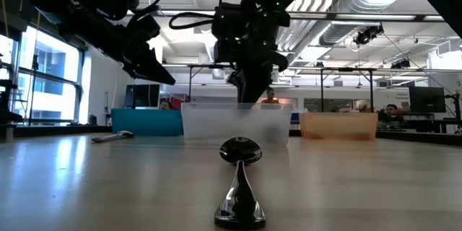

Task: Sort silverware by color (type)
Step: Put the golden spoon into the white bin, then adjust the white bin

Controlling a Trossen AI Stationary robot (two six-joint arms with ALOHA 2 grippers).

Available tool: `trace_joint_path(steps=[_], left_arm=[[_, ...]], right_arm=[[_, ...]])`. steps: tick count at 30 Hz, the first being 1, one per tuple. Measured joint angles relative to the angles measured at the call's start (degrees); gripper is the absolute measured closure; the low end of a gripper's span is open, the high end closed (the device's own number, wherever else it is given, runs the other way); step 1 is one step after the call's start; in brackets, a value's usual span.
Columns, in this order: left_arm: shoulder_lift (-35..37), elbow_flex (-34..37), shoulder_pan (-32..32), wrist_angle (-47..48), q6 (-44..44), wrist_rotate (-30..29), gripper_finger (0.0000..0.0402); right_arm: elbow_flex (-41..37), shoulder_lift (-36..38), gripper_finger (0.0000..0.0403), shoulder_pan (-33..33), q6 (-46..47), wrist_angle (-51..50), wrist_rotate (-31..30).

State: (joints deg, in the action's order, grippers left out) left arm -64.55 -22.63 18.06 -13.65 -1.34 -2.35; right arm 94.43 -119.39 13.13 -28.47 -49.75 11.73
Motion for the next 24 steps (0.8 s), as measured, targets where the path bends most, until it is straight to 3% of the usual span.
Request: trace_joint_path(steps=[4, 7, 15, 24], left_arm=[[0.0, 0.0, 0.0, 0.0, -0.7, 0.0, 0.0399], [0.8, 0.0, 0.0, 0.6, -1.5, 0.0, 0.0399], [5.4, 0.0, -0.1, 4.6, -2.9, 0.0, 0.0399], [8.2, 0.0, 0.0, 7.7, -5.2, 0.0, 0.0399]], right_arm=[[2.5, 0.0, 0.0309, 0.0, 0.0, -3.3, -2.9], [3.2, 1.1, 0.0306, 0.1, 0.9, -6.7, -5.3], [-7.7, 6.5, 0.0395, 2.7, 6.8, -1.1, -4.7], [-10.7, 7.4, 0.0397, 4.5, 9.1, 3.7, -9.1]])
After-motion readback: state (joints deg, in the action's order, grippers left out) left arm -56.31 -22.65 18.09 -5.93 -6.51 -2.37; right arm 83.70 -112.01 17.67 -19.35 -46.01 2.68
